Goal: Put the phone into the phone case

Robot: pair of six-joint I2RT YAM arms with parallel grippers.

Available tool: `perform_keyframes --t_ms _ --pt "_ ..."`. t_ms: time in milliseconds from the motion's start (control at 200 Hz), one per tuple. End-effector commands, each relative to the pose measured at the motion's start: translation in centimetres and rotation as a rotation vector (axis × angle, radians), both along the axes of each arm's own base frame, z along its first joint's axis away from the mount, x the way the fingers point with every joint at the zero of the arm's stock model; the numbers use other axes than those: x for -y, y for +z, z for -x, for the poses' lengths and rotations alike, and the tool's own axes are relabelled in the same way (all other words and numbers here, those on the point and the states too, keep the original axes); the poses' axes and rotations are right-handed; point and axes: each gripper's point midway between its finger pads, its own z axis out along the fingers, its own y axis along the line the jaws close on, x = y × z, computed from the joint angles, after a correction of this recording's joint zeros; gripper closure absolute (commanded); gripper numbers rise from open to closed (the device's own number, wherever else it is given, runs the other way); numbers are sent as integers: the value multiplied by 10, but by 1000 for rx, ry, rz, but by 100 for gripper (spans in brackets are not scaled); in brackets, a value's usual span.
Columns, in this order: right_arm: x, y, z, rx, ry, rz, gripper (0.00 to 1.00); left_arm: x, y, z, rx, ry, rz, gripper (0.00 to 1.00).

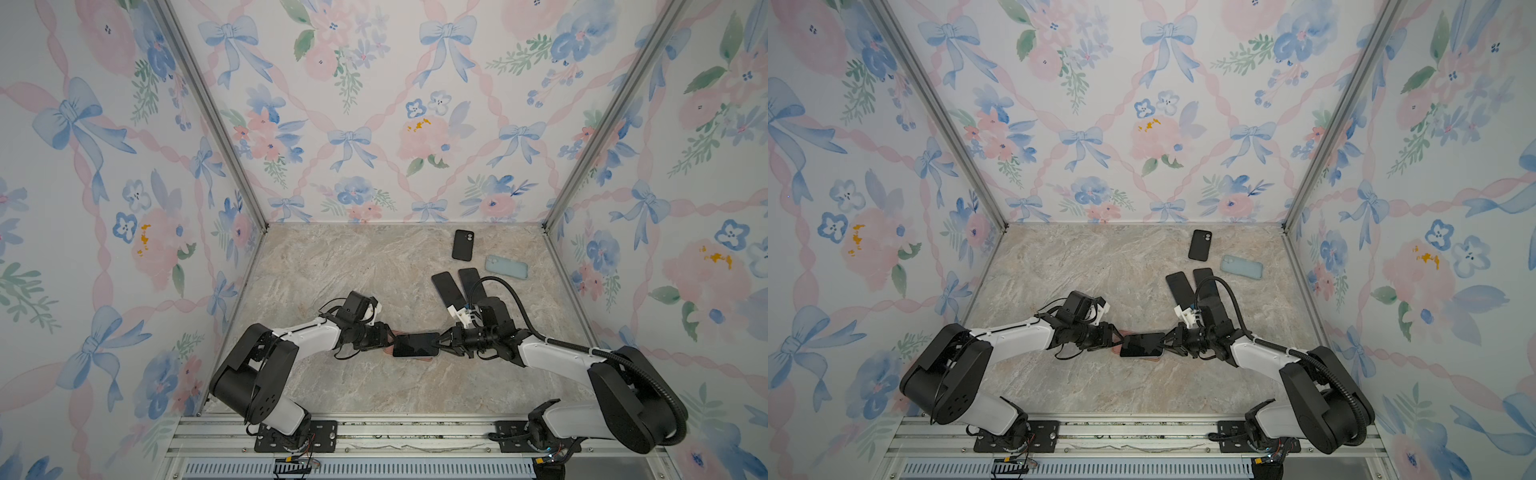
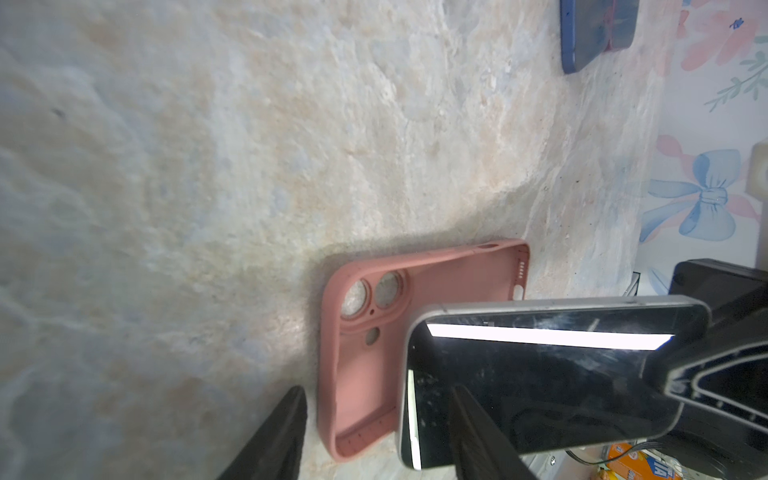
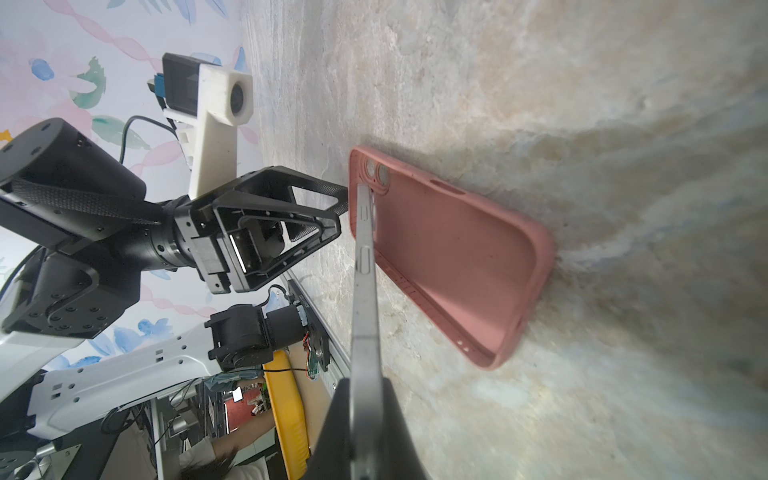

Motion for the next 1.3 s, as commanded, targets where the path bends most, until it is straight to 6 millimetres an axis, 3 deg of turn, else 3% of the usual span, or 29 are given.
perform_keyframes --t_ms 0,595,1295 --pt "-2 11 -12 46 10 -28 100 -1 -6 2 -26 4 5 43" --pt "-3 5 -21 29 27 -22 100 1 -5 4 -26 4 39 44" --pt "-20 -25 -14 -30 67 -7 100 0 -8 7 -37 17 51 45"
